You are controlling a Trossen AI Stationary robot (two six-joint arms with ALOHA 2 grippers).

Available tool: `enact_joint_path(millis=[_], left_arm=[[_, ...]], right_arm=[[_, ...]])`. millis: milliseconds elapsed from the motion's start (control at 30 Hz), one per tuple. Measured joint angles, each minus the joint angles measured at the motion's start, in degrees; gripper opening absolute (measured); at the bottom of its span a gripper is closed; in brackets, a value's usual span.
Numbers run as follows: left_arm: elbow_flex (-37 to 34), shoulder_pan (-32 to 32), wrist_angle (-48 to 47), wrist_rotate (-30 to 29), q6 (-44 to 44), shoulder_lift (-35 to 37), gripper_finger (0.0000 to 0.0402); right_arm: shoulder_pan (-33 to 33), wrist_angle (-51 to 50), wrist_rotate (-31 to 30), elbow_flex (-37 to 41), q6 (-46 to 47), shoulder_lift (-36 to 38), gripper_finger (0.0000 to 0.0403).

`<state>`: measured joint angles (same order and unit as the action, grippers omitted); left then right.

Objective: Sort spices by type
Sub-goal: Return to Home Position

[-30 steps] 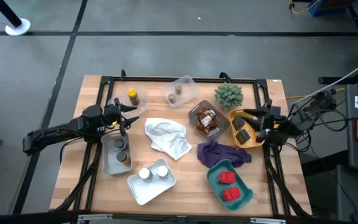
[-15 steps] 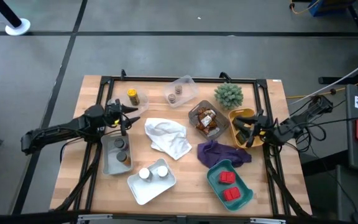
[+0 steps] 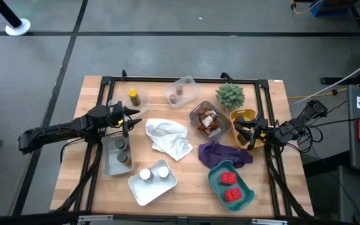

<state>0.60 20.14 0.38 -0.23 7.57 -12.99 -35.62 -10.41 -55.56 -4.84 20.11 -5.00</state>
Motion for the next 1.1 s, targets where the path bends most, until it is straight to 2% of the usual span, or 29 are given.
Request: enact_joint_path(millis=[133, 367, 633, 900, 1100], left_arm=[[0.0, 0.0, 0.0, 0.0, -0.7, 0.0, 0.0219], [0.0, 0.1, 0.0, 0.1, -1.7, -0.6, 0.0219], [0.0, 0.1, 0.0, 0.0, -2.1, -1.5, 0.0219], [0.0, 0.1, 0.0, 0.1, -3.8, -1.4, 0.0219], [0.0, 0.1, 0.0, 0.0, -3.1, -1.4, 0.0219]], right_arm=[[0.0, 0.2, 1.4, 0.1, -5.1, 4.6, 0.0154], [0.0, -0.2, 2.0, 0.0, -5.2, 4.9, 0.0154], [0.0, 0.0, 9.5, 0.1, -5.2, 4.9, 0.0154], [0.0, 0.3, 25.1, 0.1, -5.2, 4.9, 0.0154], [0.0, 2.7, 26.2, 0.3, -8.1, 4.9, 0.0154]])
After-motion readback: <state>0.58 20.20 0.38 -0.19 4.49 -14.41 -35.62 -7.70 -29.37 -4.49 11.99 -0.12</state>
